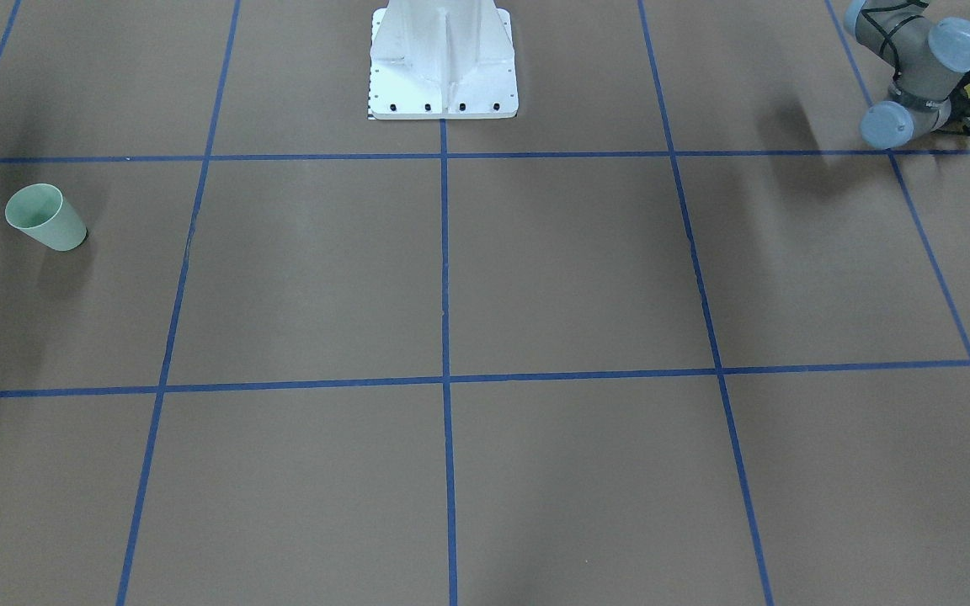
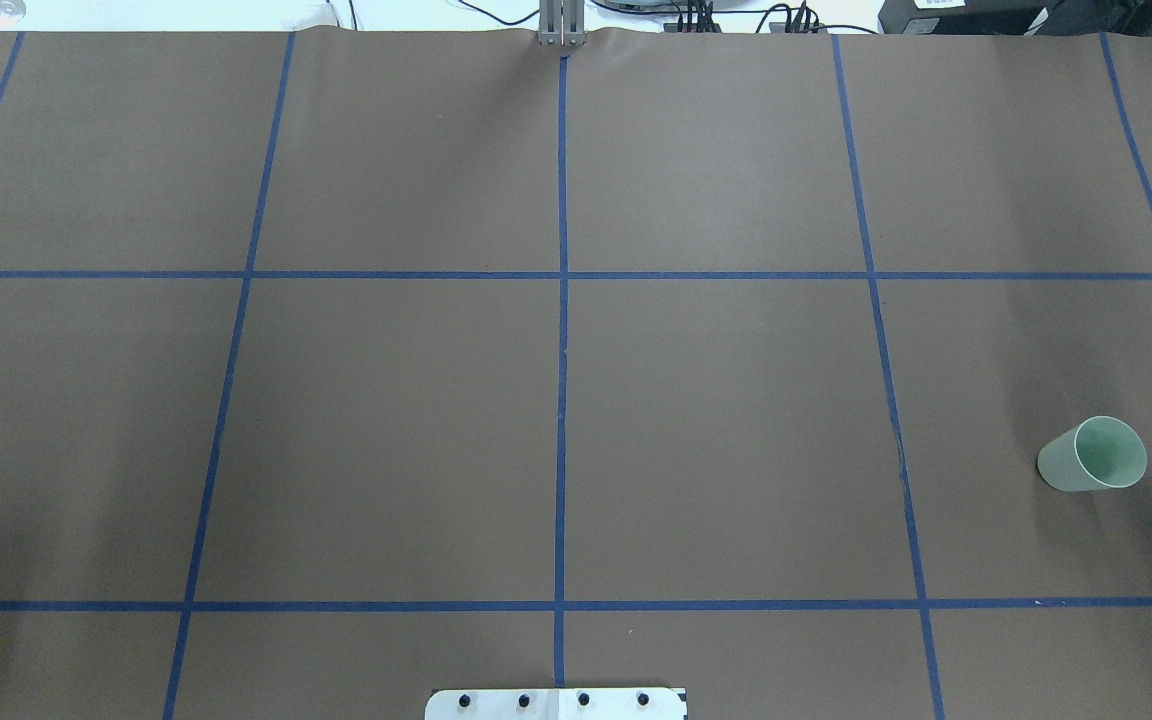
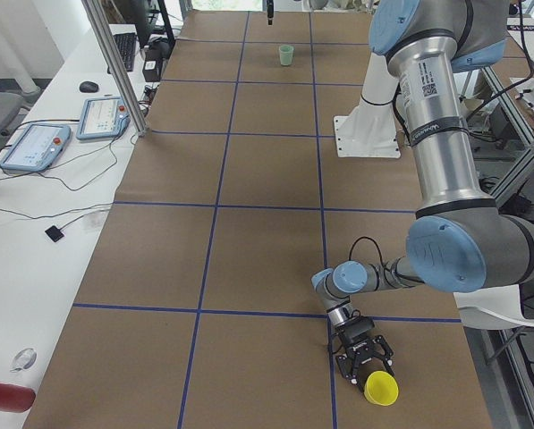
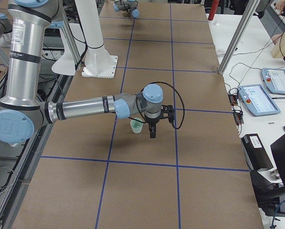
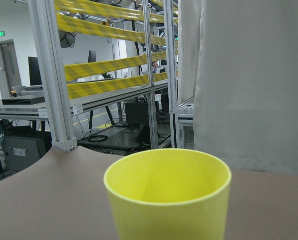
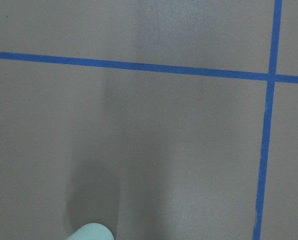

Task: Transfer and stack yellow cup on green cup

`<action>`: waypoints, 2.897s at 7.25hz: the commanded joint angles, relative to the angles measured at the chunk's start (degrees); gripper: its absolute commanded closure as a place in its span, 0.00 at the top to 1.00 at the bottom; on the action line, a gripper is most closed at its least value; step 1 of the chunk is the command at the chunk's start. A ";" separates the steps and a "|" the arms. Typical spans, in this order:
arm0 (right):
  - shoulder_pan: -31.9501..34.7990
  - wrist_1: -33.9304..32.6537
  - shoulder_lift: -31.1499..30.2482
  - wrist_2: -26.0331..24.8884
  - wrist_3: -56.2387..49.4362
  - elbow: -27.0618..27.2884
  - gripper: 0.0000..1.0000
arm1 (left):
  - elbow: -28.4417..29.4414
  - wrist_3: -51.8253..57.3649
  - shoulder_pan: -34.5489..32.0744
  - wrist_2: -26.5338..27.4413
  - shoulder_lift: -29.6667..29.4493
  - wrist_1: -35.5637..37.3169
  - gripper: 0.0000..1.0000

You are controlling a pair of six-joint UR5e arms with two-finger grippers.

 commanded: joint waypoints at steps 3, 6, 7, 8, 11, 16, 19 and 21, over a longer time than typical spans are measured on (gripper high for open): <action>0.00 0.09 -0.43 0.04 0.13 0.31 1.00 | 3.81 -0.17 1.25 -0.84 0.22 -2.40 0.69; -0.09 0.09 -0.69 0.75 0.22 0.57 1.00 | 3.73 7.94 1.69 0.12 6.95 -7.28 0.00; -0.18 0.00 -0.34 0.83 0.48 0.49 1.00 | 3.20 12.35 1.52 1.69 8.03 -8.71 0.00; -0.27 0.00 0.09 0.84 0.57 0.40 1.00 | 3.11 19.18 0.74 5.80 7.26 -8.72 0.00; -0.88 -0.79 4.49 0.66 0.66 -1.79 1.00 | 1.71 39.75 -8.45 18.26 2.95 -8.46 0.00; -3.25 0.00 5.45 3.74 0.48 -2.85 1.00 | -0.57 61.07 -31.09 49.58 -19.70 -9.49 0.00; -3.17 0.09 6.69 3.82 0.57 -2.33 1.00 | -0.58 80.36 -27.85 54.01 -33.83 -26.07 0.00; -3.25 0.18 6.78 4.78 0.66 -1.19 1.00 | -0.06 102.29 -25.48 47.90 -40.55 -39.48 0.00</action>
